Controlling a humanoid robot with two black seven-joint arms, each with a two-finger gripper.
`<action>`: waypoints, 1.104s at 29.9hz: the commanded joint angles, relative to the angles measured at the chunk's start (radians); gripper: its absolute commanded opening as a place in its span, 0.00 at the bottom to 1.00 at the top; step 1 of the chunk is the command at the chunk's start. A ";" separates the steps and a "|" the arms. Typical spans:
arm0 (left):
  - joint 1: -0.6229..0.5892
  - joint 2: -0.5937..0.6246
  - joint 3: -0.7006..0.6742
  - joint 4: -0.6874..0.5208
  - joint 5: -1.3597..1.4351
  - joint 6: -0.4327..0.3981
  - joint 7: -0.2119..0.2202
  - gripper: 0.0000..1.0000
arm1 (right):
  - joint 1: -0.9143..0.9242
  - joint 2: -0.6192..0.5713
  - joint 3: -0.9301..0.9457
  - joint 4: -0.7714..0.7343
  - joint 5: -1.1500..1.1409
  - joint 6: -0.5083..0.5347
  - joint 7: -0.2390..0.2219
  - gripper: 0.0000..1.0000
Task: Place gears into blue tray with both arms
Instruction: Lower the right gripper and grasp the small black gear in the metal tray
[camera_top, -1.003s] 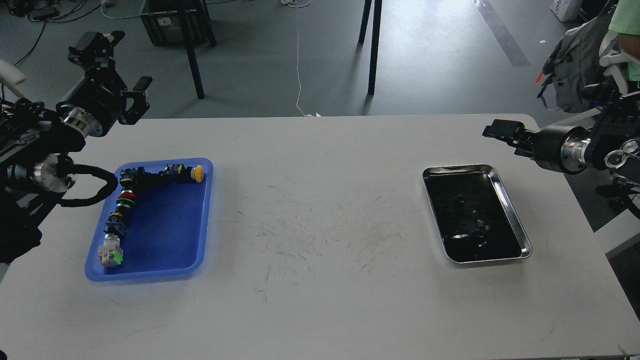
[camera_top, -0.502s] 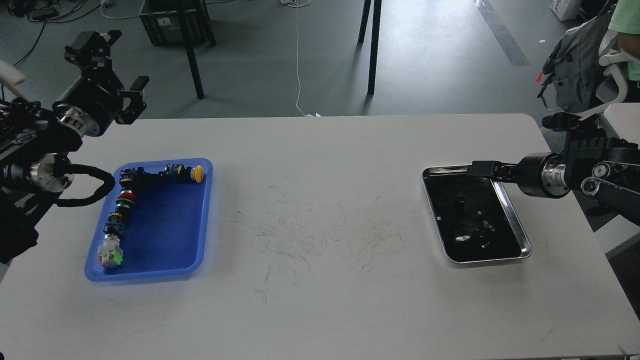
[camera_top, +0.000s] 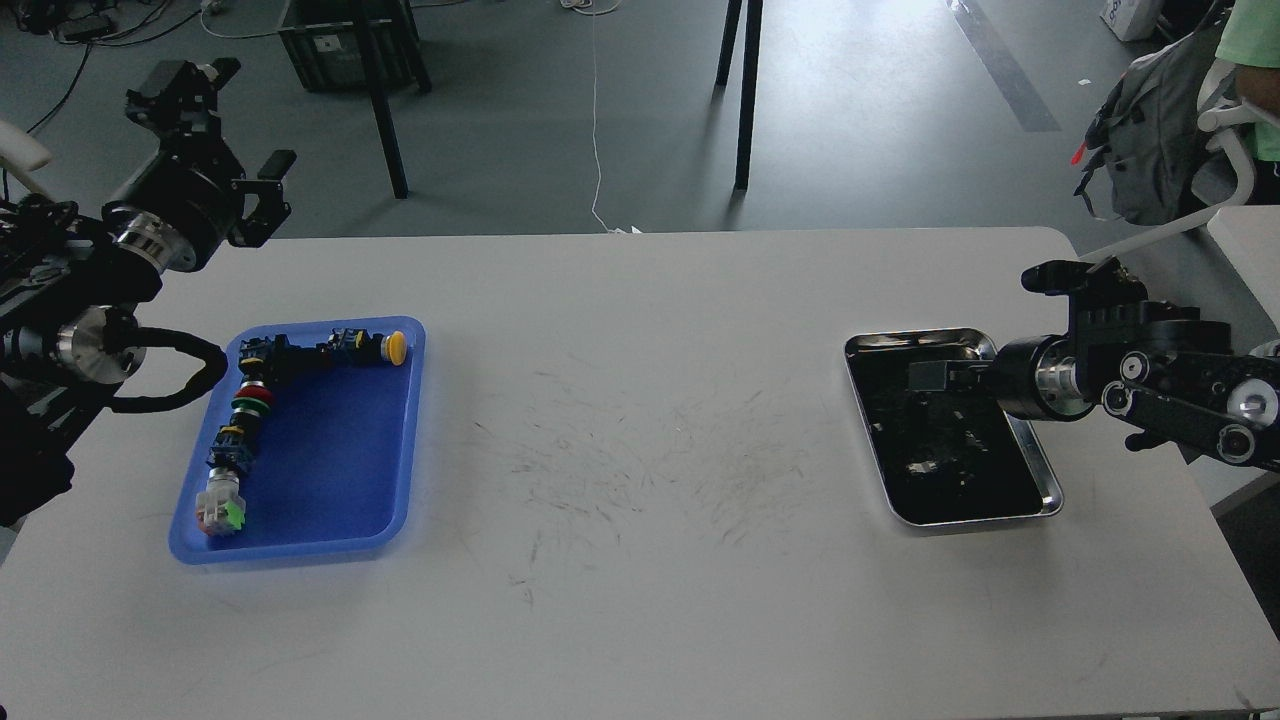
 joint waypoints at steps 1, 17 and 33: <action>0.000 0.000 0.000 0.000 0.000 0.000 0.000 0.99 | 0.003 0.015 -0.017 -0.006 -0.008 0.001 0.000 0.94; 0.000 0.000 -0.003 -0.002 -0.001 -0.002 -0.003 0.99 | 0.046 0.049 -0.046 -0.054 -0.079 0.064 0.014 0.93; 0.000 0.000 -0.003 -0.002 -0.001 -0.005 -0.005 0.99 | 0.050 0.084 -0.075 -0.090 -0.099 0.067 0.018 0.90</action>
